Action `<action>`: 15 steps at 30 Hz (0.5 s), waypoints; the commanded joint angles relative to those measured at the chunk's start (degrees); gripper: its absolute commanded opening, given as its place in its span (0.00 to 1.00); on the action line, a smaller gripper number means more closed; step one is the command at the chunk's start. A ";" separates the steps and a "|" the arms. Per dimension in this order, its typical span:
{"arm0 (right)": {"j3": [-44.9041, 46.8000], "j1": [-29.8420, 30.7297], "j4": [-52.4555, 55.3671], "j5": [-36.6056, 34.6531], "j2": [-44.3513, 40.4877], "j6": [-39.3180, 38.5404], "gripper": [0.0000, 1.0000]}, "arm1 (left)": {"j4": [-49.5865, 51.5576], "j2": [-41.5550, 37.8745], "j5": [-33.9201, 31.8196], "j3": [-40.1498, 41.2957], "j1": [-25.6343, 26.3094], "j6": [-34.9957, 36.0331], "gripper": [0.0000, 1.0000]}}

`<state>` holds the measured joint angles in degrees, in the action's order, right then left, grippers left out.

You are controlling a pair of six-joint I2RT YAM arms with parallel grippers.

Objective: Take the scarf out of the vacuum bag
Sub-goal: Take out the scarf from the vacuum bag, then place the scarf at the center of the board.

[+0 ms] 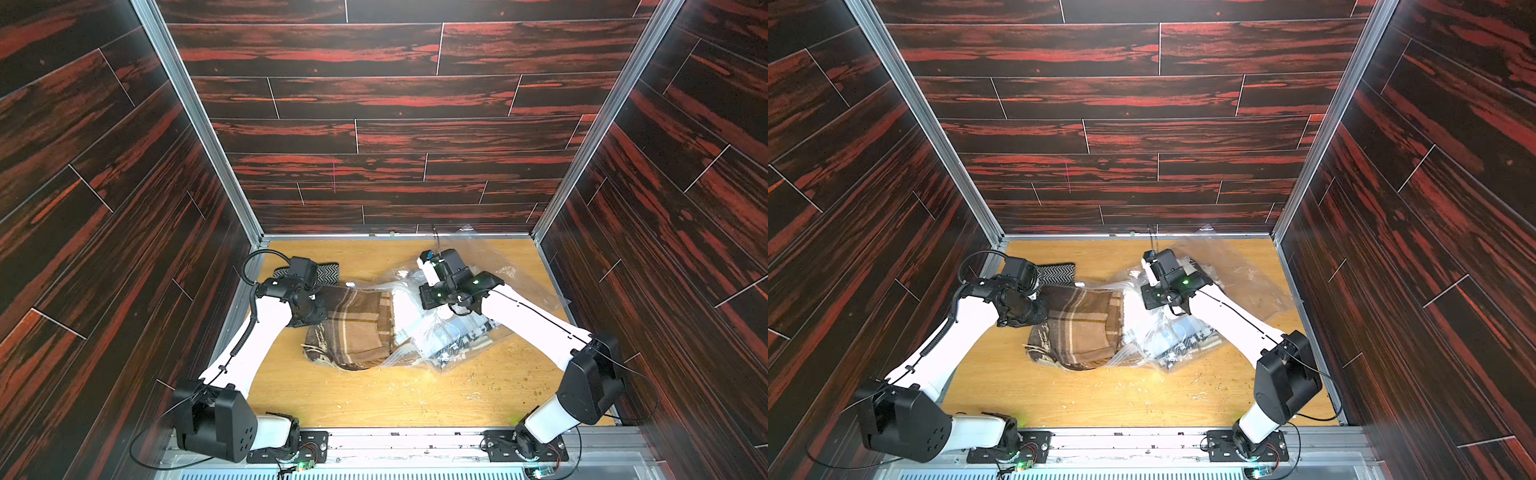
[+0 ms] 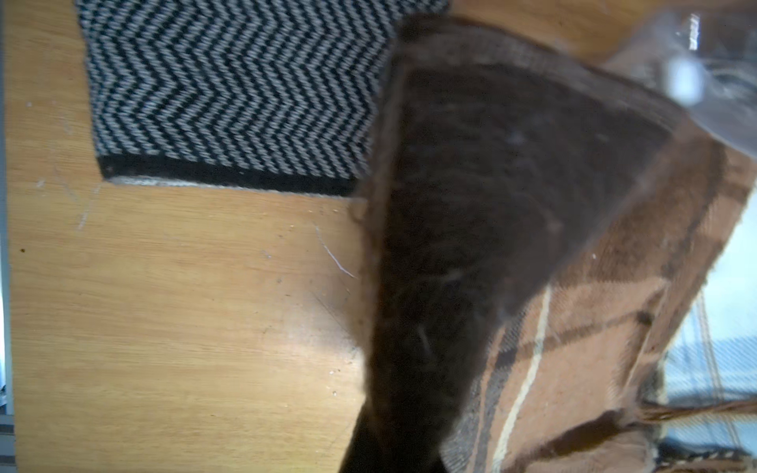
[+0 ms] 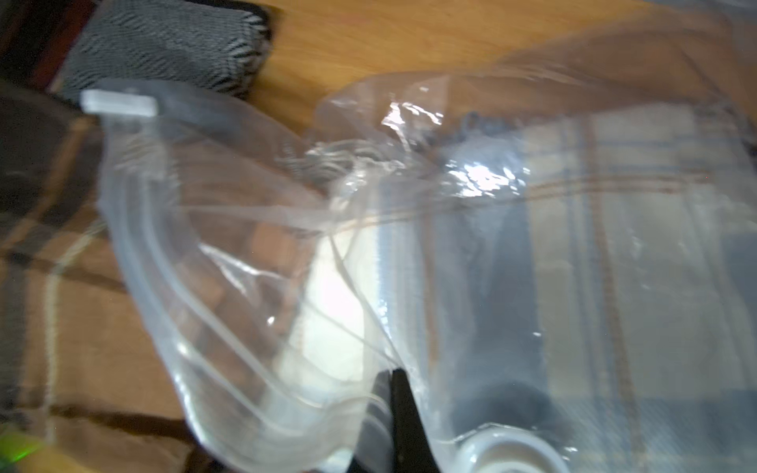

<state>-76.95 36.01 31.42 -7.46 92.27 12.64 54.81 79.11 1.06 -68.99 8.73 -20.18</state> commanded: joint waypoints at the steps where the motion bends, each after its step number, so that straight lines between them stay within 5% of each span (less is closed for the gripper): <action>1: 0.60 -2.22 -1.33 -2.73 0.53 0.81 0.00 | 1.84 0.80 -1.08 -2.43 -2.32 1.44 0.00; 15: -0.13 -6.12 -0.86 -3.95 1.29 -0.07 0.00 | 1.11 6.87 -0.62 -9.33 -9.35 3.78 0.00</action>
<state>-76.69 31.29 30.30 -8.56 92.73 12.97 54.81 84.79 1.89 -75.96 0.99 -17.69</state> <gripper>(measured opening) 0.045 0.091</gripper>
